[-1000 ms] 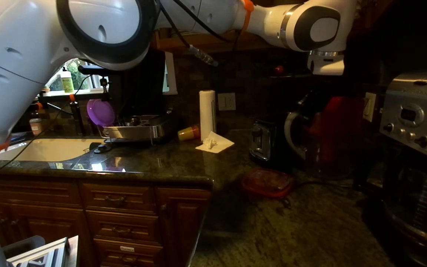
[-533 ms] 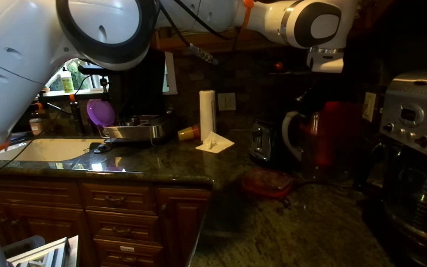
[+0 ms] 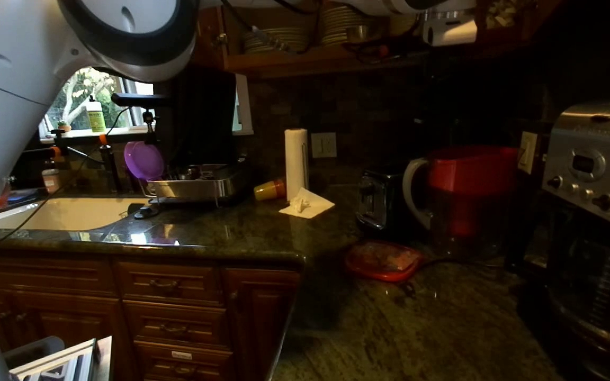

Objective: Move the jug to the right.

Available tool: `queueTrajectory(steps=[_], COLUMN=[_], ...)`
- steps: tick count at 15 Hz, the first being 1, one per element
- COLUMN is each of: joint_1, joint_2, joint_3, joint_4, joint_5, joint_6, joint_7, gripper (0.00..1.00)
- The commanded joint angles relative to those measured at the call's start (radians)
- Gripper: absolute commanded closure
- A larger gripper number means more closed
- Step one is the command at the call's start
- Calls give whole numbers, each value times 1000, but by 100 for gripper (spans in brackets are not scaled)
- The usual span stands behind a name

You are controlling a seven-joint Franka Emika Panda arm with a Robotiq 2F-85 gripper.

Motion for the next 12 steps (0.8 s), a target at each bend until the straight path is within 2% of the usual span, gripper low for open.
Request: queueTrajectory(steps=[1,2,7,9,11,12], joint_1=[27,36,95,120,141,121], joint_2=[-177,-222,-382,-443,-500,-397], joint_3=[14,18,10,12,14,13], joint_4=[-186,-235,-431,-516,-604,-449], joint_5=[-21,-14,-33,-51,-73,-48], joint_6=[-40,-19,23,103,252,137], joint_7=[-90,-109,-37,-36,-49,-55], gripper=[0,0,0,0,0,0])
